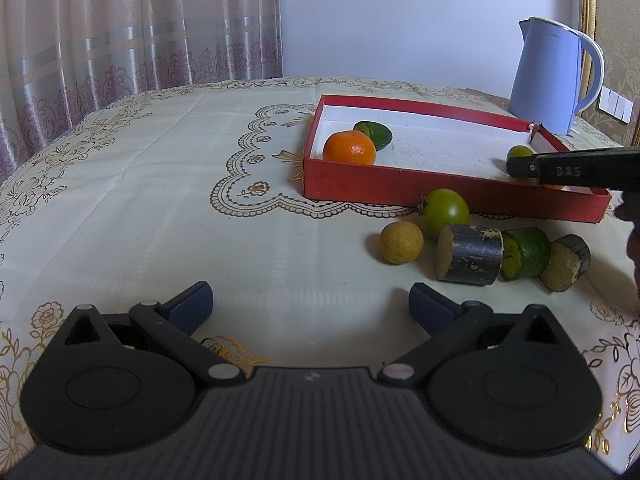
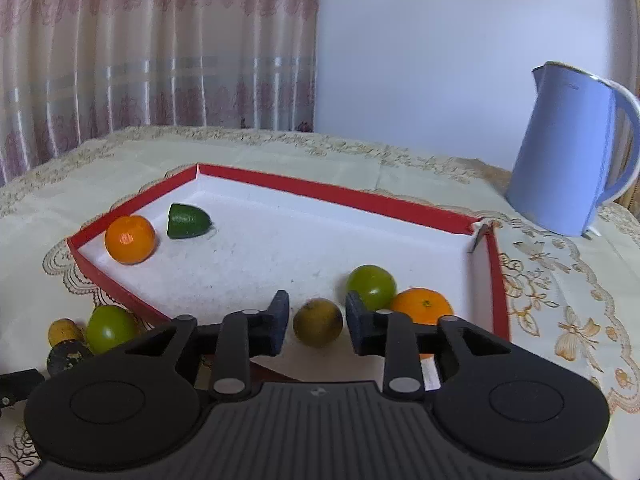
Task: Organize fruits
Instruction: 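Carry the yellow fruit into the tray and open the right gripper, then grasp the other small yellow fruit beside the tray with the left gripper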
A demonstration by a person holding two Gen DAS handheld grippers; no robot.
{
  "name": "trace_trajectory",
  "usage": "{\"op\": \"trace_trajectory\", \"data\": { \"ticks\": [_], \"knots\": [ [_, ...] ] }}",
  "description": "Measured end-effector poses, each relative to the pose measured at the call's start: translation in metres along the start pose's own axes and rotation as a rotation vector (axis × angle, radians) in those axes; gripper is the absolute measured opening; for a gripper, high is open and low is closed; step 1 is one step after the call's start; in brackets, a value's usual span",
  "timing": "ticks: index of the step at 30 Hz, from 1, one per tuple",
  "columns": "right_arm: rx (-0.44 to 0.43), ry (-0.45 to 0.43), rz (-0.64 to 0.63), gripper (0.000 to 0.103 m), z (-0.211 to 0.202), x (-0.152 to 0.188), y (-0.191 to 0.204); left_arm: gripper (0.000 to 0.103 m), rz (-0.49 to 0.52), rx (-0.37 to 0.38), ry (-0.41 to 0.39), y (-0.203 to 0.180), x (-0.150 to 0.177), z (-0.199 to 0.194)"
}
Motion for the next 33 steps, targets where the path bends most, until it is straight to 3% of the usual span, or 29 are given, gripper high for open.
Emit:
{"op": "trace_trajectory", "data": {
  "ticks": [1, 3, 4, 9, 15, 25, 33],
  "knots": [
    [0.003, -0.007, 0.011, 0.039, -0.005, 0.0, -0.002, 0.103, 0.0, 0.0, 0.0, 0.0, 0.0, 0.0],
    [0.025, -0.015, 0.039, 0.064, -0.019, 0.003, -0.008, 0.103, 0.0, 0.0, 0.0, 0.001, 0.0, 0.0],
    [0.038, -0.021, 0.054, 0.067, -0.028, 0.005, -0.011, 0.103, 0.0, 0.0, 0.0, 0.0, 0.0, 0.0],
    [0.051, 0.001, 0.012, 0.069, -0.067, 0.035, -0.012, 0.103, 0.0, 0.0, 0.0, 0.001, 0.0, 0.0],
    [0.095, 0.07, 0.018, 0.07, -0.072, 0.068, -0.021, 0.103, 0.0, 0.0, 0.0, 0.0, 0.0, 0.0],
    [0.059, 0.096, 0.121, 0.08, -0.066, 0.074, -0.033, 0.103, 0.024, -0.018, -0.01, -0.002, 0.0, 0.0],
    [0.042, 0.103, 0.12, 0.085, -0.064, 0.073, -0.032, 0.103, -0.004, -0.019, 0.015, -0.007, -0.007, 0.008]
  ]
}}
Point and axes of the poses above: each gripper's, at about its wrist camera, not at the fingertips, and z roughly the way its jaws point, y to its left, x to its underside, the point moved 8 cm from there along z, roughly the way its jaws point, and after that the axes turned 2 degrees about -z, right-handed, at the moved point
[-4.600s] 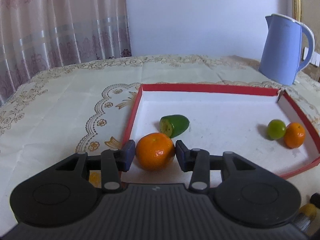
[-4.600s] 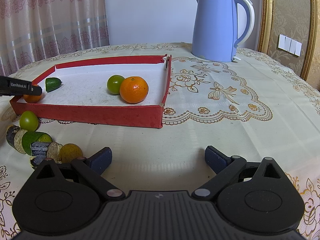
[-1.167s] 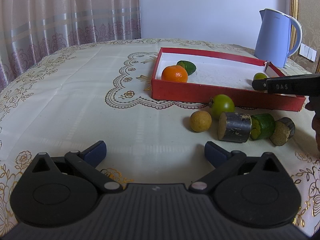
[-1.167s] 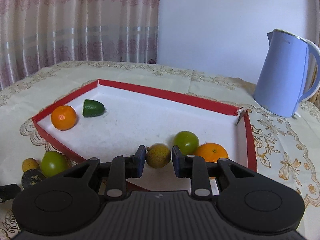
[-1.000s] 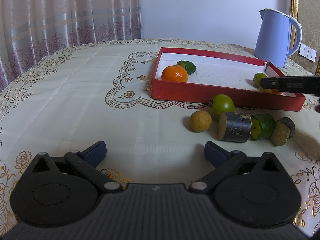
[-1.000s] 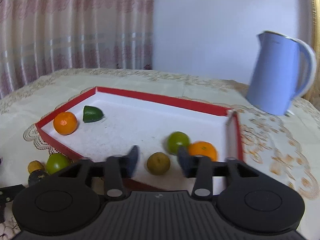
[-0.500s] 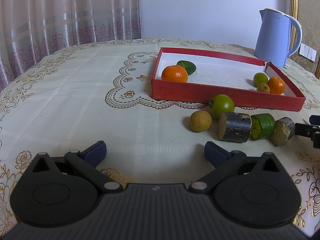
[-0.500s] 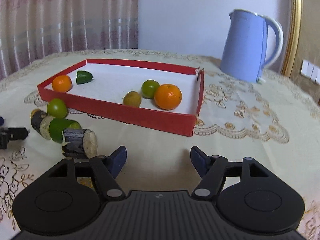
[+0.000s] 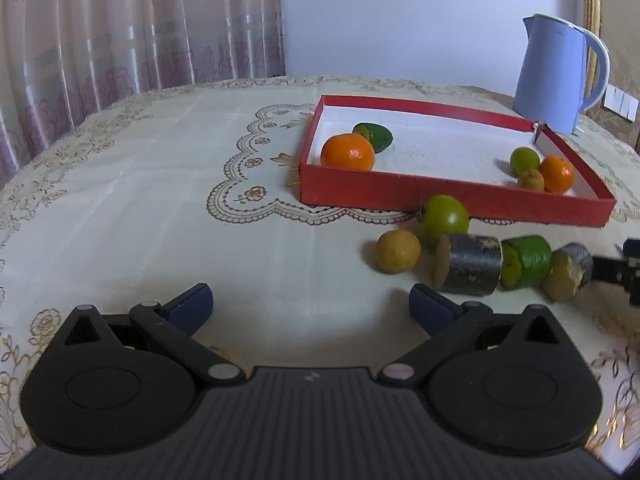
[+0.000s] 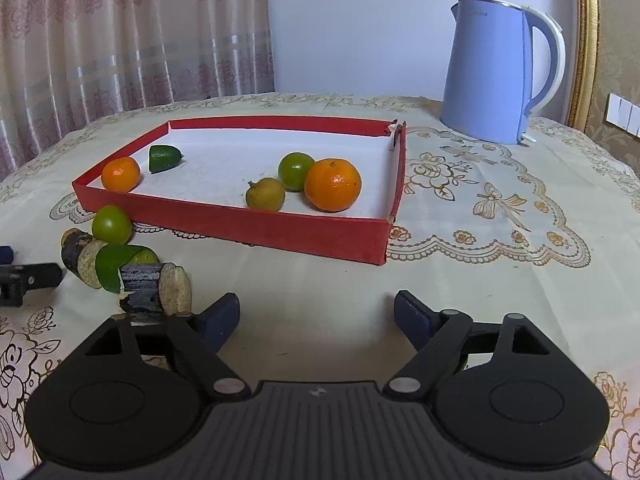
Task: Organize fruits
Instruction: 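Grasp the other small yellow fruit beside the tray with the left gripper, then lower the yellow fruit into the tray and open the left gripper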
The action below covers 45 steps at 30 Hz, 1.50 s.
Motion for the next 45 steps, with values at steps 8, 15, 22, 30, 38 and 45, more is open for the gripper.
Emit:
{"op": "trace_trajectory", "data": {
  "ticks": [8, 15, 22, 30, 38, 45],
  "knots": [
    [0.001, 0.003, -0.005, 0.087, 0.0, 0.0, 0.001, 0.103, 0.046, -0.031, -0.026, -0.009, -0.014, 0.008],
    [0.002, 0.004, -0.007, 0.087, 0.001, 0.001, 0.001, 0.103, 0.061, -0.013, -0.03, -0.012, -0.02, 0.014],
    [0.001, 0.004, -0.008, 0.088, 0.001, 0.001, 0.001, 0.074, 0.05, 0.049, -0.027, -0.015, -0.018, 0.015],
    [0.0, 0.005, -0.008, 0.089, 0.001, 0.001, 0.001, 0.03, 0.104, 0.112, -0.053, -0.028, -0.016, 0.009],
    [0.0, 0.005, -0.008, 0.089, 0.001, 0.001, 0.002, 0.022, 0.111, 0.117, -0.058, -0.032, -0.016, 0.007],
    [0.0, 0.005, -0.008, 0.089, 0.001, 0.001, 0.002, 0.022, 0.107, 0.121, -0.089, -0.032, -0.029, -0.005]
  ]
}}
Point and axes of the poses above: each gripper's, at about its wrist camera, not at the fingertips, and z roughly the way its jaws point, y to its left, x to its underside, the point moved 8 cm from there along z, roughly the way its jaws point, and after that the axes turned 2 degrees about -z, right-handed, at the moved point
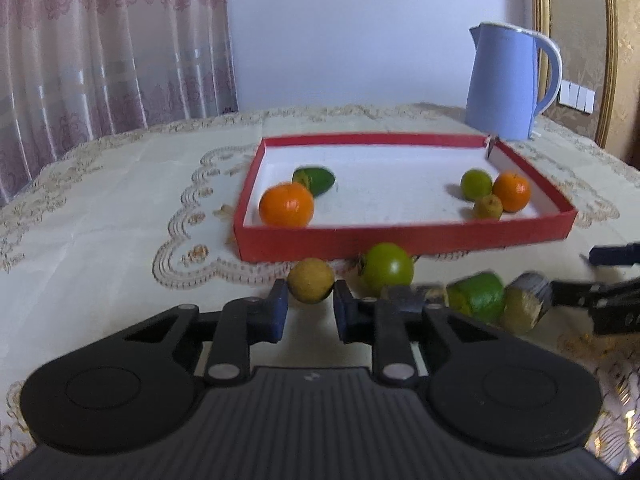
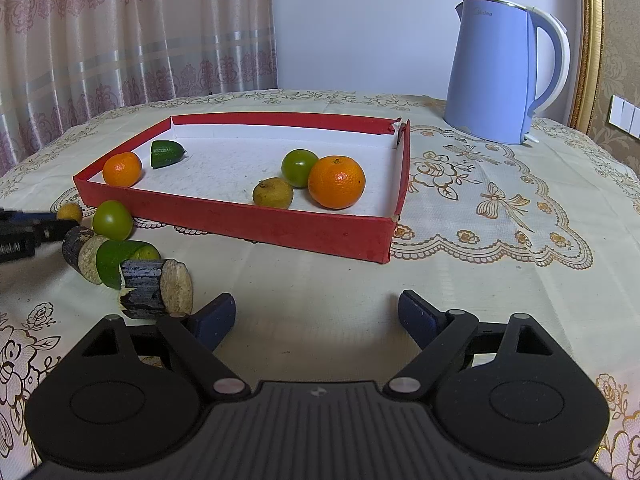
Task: Organize fruits
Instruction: 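Lower the yellow fruit into the tray and open the left gripper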
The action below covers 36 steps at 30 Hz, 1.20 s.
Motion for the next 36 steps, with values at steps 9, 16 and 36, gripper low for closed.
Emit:
{"op": "trace_trajectory", "data": {
  "ticks": [9, 16, 36],
  "knots": [
    [0.0, 0.0, 0.0, 0.089, 0.0, 0.0, 0.0, 0.022, 0.022, 0.042, -0.046, -0.016, -0.054, 0.018],
    [-0.001, 0.001, -0.001, 0.09, 0.0, 0.0, 0.0, 0.022, 0.05, 0.033, -0.002, -0.033, -0.066, 0.065],
    [-0.001, 0.001, 0.0, 0.091, 0.0, 0.0, 0.0, 0.097, 0.05, -0.027, -0.075, -0.027, -0.071, 0.059]
  ]
}}
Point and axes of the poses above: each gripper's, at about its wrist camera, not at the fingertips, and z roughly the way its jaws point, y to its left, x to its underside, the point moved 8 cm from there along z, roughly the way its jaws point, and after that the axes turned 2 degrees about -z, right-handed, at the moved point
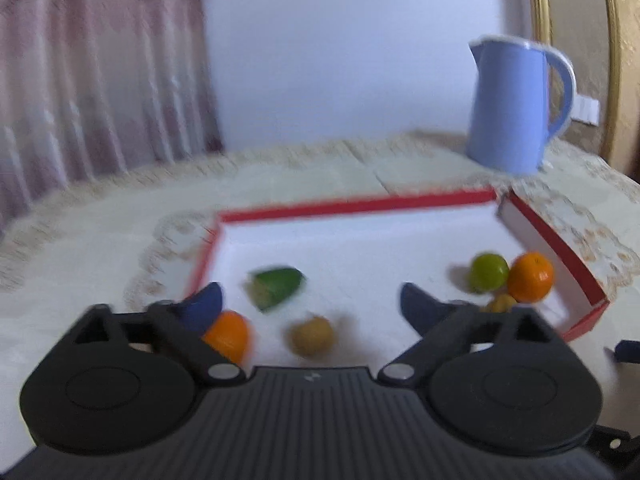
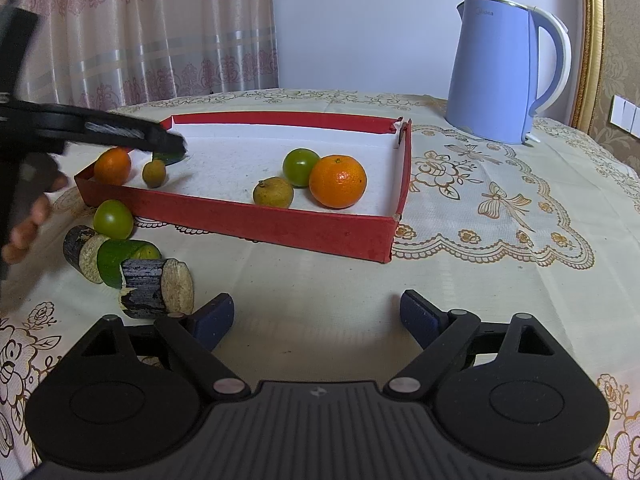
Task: Organize fruits
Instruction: 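Lower the yellow fruit into the tray and open the left gripper, then move the right gripper to the dark cut cucumber piece and grasp it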
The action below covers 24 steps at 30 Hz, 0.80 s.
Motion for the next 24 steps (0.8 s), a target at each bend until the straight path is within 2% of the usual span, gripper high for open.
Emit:
{"op": "trace_trajectory", "data": {
  "ticks": [2, 5, 14, 17, 21, 24],
  "knots": [
    [0.0, 0.0, 0.0, 0.091, 0.0, 0.0, 0.0, 0.098, 0.019, -0.017, -0.035, 0.005, 0.002, -0.018],
    [0.0, 0.0, 0.0, 0.091, 0.0, 0.0, 0.0, 0.101, 0.005, -0.051, -0.047, 0.02, 0.017, -0.042],
    [0.0, 0.0, 0.0, 0.091, 0.0, 0.0, 0.0, 0.103, -0.112, -0.069, 0.095, 0.054, 0.087, -0.067],
    [0.0, 0.001, -0.001, 0.091, 0.0, 0.0, 0.0, 0.103, -0.152, -0.078, 0.113, 0.06, 0.09, -0.067],
    [0.002, -0.002, -0.003, 0.094, -0.001, 0.0, 0.001, 0.103, -0.15, -0.091, 0.151, 0.061, 0.093, -0.061],
    [0.019, -0.038, -0.009, 0.094, -0.008, -0.001, 0.002, 0.103, -0.143, -0.099, 0.171, 0.06, 0.097, -0.059]
  ]
}}
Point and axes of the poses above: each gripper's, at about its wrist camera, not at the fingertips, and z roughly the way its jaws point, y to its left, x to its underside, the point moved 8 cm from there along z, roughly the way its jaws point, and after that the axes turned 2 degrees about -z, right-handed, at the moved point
